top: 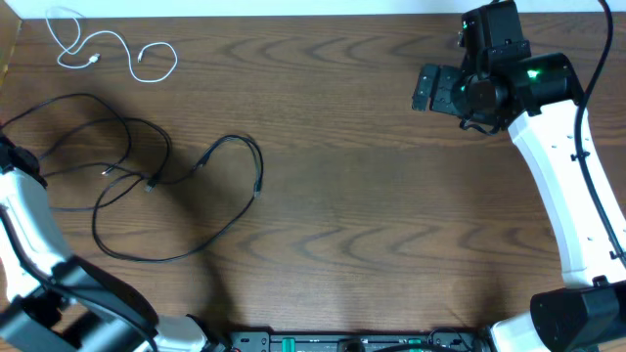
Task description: Untangle cables
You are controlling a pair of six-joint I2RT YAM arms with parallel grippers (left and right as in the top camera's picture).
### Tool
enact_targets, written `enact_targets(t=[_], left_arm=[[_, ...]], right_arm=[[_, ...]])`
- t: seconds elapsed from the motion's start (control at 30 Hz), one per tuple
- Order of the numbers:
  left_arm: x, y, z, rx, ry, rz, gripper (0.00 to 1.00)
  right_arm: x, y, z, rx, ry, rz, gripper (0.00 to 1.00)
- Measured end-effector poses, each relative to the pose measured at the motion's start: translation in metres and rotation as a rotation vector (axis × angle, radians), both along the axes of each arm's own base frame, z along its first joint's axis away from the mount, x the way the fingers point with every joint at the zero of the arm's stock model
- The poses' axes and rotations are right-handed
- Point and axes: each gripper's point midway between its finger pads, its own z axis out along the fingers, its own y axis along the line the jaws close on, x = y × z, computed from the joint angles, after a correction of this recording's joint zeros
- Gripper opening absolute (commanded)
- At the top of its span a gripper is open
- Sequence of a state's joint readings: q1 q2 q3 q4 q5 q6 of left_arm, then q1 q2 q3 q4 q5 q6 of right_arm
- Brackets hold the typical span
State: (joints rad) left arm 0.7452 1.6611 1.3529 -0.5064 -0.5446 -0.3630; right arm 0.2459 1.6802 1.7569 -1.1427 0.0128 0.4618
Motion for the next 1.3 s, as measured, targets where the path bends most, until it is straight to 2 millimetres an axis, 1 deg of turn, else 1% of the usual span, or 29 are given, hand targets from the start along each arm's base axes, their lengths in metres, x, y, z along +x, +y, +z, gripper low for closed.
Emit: enact_targets(t=[0.2,0.4,0.5,0.67,0.7,0.73,0.83,0.9,0.93,1.0,1.1,1.2,1.3], left_arm=[[-0.024,0.041,-0.024,0.054,0.161,0.062,0.08],[-0.040,0.073,-0.047,0.066,0.286,0.054,0.08],[-0.042,0.085,-0.048,0.089,0.314,0.041,0.07],[-0.037,0.099,-0.036,0.158,0.321,0.019,0.08],[-0.035,0.101,-0.034,0.168,0.323,0.011,0.12],[-0.034,0.102,-0.033,0.172,0.325,0.000,0.22],[-0.029,0.101,-0.035,0.160,0.339,-0.045,0.43],[-0.027,0.101,-0.037,0.155,0.336,-0.062,0.67],[-0.026,0.101,-0.037,0.152,0.338,-0.072,0.81],[-0.025,0.100,-0.038,0.147,0.338,-0.081,0.88],[-0.026,0.097,-0.043,0.122,0.352,-0.093,0.90],[-0.025,0.093,-0.047,0.103,0.366,-0.103,0.89],[-0.017,0.085,-0.045,0.101,0.354,-0.116,0.90]], right_arm=[[0.009,-0.001,0.005,-0.006,-0.041,-0.009,0.99],[0.011,-0.002,0.006,-0.008,-0.052,-0.012,0.99],[0.011,-0.002,0.006,-0.010,-0.052,-0.013,0.99],[0.011,-0.002,0.006,-0.011,-0.052,-0.014,0.99],[0.011,-0.002,0.006,-0.012,-0.052,-0.014,0.99],[0.011,-0.002,0.006,-0.012,-0.052,-0.014,0.99],[0.011,-0.002,0.006,-0.012,-0.052,-0.014,0.99],[0.011,-0.002,0.006,-0.012,-0.052,-0.014,0.99],[0.011,-0.002,0.006,-0.012,-0.052,-0.014,0.99],[0.011,-0.002,0.006,-0.013,-0.051,-0.014,0.99],[0.010,-0.003,0.006,-0.013,-0.049,-0.014,0.99],[0.010,-0.003,0.006,-0.013,-0.049,-0.014,0.99],[0.010,-0.003,0.005,-0.014,-0.048,-0.014,0.99]])
